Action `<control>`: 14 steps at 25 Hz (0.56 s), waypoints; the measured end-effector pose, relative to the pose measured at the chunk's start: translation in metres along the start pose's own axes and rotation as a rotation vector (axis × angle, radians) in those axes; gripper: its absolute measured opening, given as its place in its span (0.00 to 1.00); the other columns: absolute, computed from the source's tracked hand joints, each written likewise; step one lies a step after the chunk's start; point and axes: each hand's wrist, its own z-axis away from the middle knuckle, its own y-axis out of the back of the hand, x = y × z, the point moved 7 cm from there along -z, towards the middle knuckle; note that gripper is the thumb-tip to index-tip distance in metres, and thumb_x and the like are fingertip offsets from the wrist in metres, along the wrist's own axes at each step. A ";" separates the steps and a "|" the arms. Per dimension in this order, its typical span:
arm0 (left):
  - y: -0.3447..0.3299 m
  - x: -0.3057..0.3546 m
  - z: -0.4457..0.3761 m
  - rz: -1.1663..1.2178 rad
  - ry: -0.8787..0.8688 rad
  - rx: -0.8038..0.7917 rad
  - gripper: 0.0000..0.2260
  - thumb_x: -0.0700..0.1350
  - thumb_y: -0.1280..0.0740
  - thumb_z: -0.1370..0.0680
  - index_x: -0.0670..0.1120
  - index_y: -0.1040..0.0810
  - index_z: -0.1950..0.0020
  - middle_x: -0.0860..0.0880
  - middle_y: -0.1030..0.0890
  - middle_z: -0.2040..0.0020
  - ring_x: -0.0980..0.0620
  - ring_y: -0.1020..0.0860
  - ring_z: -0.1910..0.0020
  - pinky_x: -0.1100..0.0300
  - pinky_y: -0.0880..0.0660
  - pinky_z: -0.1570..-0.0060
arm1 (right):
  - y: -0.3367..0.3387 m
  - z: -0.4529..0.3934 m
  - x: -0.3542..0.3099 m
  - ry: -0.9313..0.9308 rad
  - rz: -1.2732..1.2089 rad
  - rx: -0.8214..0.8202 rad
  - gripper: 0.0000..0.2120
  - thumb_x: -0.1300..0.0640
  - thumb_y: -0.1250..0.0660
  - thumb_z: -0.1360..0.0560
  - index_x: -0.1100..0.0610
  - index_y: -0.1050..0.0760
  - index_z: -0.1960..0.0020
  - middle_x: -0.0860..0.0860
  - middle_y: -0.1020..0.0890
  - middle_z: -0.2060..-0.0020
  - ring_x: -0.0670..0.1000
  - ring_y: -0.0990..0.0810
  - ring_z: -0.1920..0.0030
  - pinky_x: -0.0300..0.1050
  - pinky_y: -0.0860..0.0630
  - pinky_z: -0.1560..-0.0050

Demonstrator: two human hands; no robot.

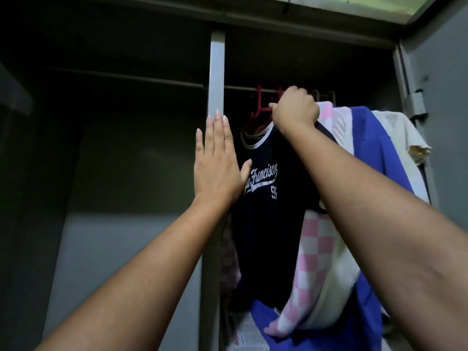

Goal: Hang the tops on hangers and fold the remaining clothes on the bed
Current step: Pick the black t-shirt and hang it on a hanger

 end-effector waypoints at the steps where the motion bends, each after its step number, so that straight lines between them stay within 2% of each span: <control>1: 0.002 -0.001 0.003 0.021 -0.003 -0.024 0.40 0.61 0.46 0.21 0.38 0.61 0.23 0.40 0.59 0.22 0.45 0.60 0.23 0.47 0.56 0.24 | 0.005 0.014 0.009 -0.066 -0.146 -0.003 0.25 0.46 0.39 0.21 0.63 0.36 0.32 0.58 0.26 0.37 0.60 0.25 0.38 0.48 0.32 0.55; 3: 0.005 -0.002 0.014 0.085 -0.021 -0.088 0.40 0.60 0.44 0.21 0.39 0.61 0.23 0.42 0.60 0.22 0.46 0.61 0.23 0.48 0.57 0.24 | 0.008 0.049 0.026 -0.133 -0.331 -0.014 0.25 0.47 0.40 0.21 0.62 0.40 0.31 0.58 0.24 0.40 0.61 0.24 0.41 0.48 0.34 0.55; 7: 0.020 -0.023 0.061 0.406 0.039 -0.226 0.39 0.57 0.40 0.21 0.41 0.60 0.22 0.46 0.60 0.21 0.49 0.60 0.23 0.53 0.58 0.24 | 0.011 0.135 0.056 -0.192 -0.328 -0.148 0.18 0.57 0.38 0.22 0.62 0.40 0.36 0.59 0.22 0.46 0.61 0.24 0.50 0.50 0.32 0.56; 9: 0.027 -0.040 0.093 0.573 0.151 -0.321 0.40 0.56 0.38 0.21 0.42 0.60 0.22 0.47 0.60 0.21 0.50 0.60 0.23 0.53 0.56 0.24 | 0.014 0.176 0.073 -0.266 -0.331 -0.265 0.18 0.55 0.36 0.24 0.61 0.37 0.39 0.59 0.22 0.45 0.61 0.24 0.48 0.48 0.32 0.55; 12: 0.039 -0.055 0.145 0.802 0.343 -0.491 0.39 0.57 0.38 0.21 0.44 0.58 0.21 0.49 0.57 0.21 0.51 0.56 0.22 0.53 0.51 0.25 | 0.026 0.242 0.097 -0.445 -0.393 -0.486 0.27 0.50 0.31 0.26 0.61 0.35 0.34 0.57 0.25 0.39 0.59 0.26 0.39 0.46 0.31 0.47; 14: 0.051 -0.058 0.175 0.943 0.472 -0.565 0.38 0.56 0.38 0.21 0.45 0.56 0.21 0.50 0.55 0.21 0.52 0.53 0.22 0.55 0.51 0.27 | 0.038 0.287 0.113 -0.562 -0.447 -0.646 0.26 0.49 0.30 0.26 0.63 0.33 0.36 0.55 0.25 0.42 0.55 0.25 0.44 0.41 0.30 0.49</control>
